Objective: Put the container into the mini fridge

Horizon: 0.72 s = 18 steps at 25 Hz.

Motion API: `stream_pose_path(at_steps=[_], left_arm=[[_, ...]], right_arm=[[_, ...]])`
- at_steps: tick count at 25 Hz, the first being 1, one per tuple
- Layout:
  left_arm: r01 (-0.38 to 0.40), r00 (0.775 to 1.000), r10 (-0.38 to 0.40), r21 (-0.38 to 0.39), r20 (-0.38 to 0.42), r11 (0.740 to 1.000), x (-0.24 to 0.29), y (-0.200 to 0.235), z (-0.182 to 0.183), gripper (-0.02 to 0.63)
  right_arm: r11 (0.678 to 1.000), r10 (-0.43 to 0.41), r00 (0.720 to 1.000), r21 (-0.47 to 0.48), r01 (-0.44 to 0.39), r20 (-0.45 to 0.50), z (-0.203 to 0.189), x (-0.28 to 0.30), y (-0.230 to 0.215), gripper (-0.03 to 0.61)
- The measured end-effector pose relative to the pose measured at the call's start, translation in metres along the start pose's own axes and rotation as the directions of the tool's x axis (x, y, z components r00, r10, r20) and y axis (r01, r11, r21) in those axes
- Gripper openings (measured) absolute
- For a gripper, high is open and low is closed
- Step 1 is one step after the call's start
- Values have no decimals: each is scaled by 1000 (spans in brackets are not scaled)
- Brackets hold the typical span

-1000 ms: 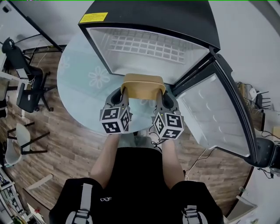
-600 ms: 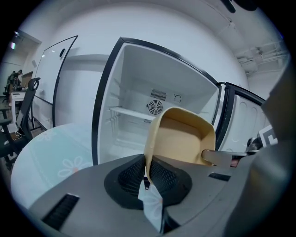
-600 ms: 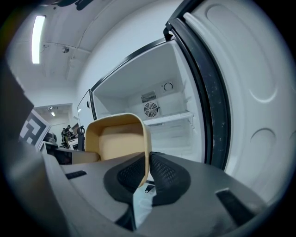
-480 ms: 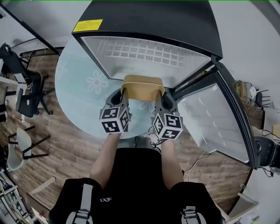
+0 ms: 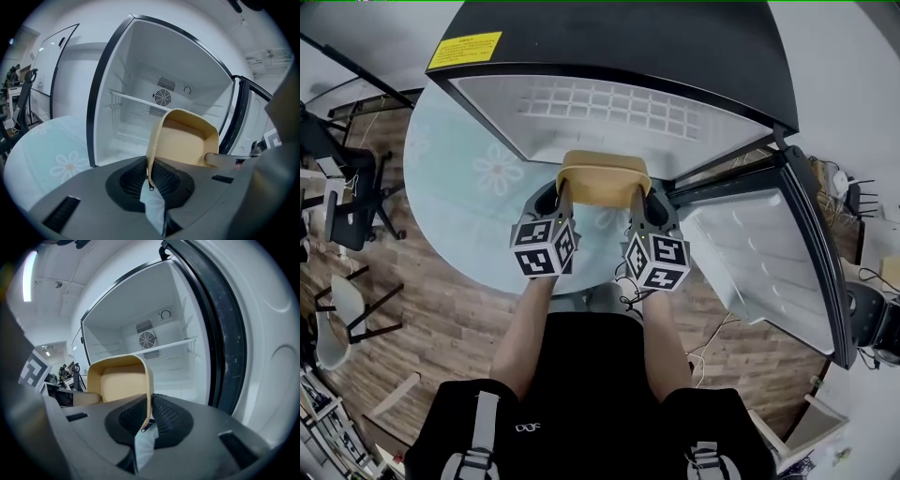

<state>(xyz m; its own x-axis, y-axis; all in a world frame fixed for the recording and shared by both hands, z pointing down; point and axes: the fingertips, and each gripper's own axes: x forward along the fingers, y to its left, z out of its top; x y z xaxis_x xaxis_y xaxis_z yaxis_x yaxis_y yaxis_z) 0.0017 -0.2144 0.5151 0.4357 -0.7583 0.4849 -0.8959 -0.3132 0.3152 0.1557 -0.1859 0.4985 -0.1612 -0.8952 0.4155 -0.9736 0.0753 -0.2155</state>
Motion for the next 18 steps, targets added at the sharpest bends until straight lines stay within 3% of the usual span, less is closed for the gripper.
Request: stream_pose_path(at_steps=[18], left_arm=[[8,998,-11,-48,-64,999,60,23,-14,21]], right_arm=[[999,-31,996,9,32,-89,-19,58,-19,28]])
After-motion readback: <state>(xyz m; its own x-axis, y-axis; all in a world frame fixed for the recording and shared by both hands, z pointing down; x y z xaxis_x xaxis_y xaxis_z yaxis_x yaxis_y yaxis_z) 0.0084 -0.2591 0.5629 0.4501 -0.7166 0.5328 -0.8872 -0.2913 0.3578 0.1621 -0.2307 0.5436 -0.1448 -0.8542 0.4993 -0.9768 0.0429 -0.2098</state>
